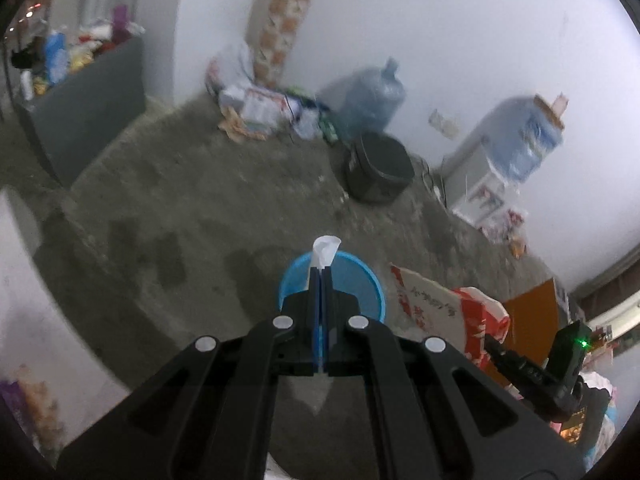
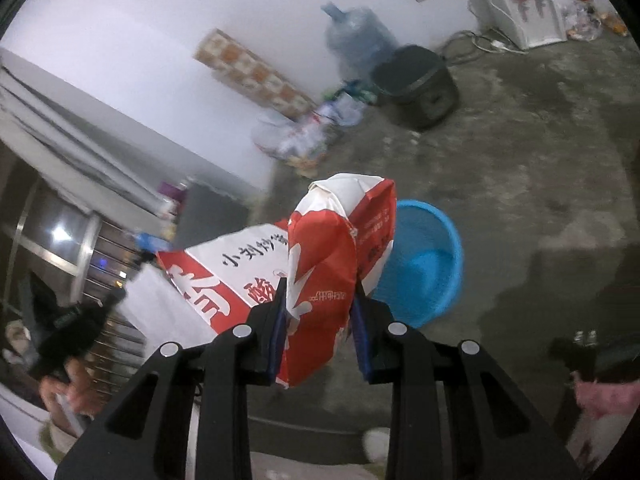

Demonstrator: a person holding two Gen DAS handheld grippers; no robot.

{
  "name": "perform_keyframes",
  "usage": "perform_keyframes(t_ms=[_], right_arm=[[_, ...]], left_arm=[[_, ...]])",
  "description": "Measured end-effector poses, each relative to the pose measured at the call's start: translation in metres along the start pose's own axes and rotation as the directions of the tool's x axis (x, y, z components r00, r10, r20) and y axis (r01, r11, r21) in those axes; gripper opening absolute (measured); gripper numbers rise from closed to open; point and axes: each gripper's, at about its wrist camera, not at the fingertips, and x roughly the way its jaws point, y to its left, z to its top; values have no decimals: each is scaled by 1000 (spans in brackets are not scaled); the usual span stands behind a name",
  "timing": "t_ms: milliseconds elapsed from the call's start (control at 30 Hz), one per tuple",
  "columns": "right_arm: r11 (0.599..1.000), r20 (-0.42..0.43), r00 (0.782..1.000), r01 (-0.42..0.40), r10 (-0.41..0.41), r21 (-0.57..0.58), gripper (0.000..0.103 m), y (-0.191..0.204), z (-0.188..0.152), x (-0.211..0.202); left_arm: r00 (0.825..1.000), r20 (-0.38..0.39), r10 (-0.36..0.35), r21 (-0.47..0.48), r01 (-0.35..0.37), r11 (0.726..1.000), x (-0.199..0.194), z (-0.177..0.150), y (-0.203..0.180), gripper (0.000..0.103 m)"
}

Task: Collect trash
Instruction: 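Carry the paper bag and tissue over the blue wastebasket and release both, then move both tools back toward the table of trash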

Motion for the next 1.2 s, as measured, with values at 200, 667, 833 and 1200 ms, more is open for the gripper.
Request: perform_keyframes(t_ms=[200,667,833,1200], right_arm=[[986,-115,983,129,-141,-107,29,-9,9,66],[960,-164,949,248,-268,-133,60,-37,17,156],[957,-95,958,258,-271,-131,61,-33,15,128],[896,128,948,317,-291,-312,87,38,5,58]], left_arm=[[999,-14,-33,2,33,999,62,17,-20,0],[993,-105,-54,0,54,999,161,2,-39,44],[998,-53,-39,61,42,997,124,4,-44,53],[998,64,21,185,-33,982,-17,-2,-42,63]])
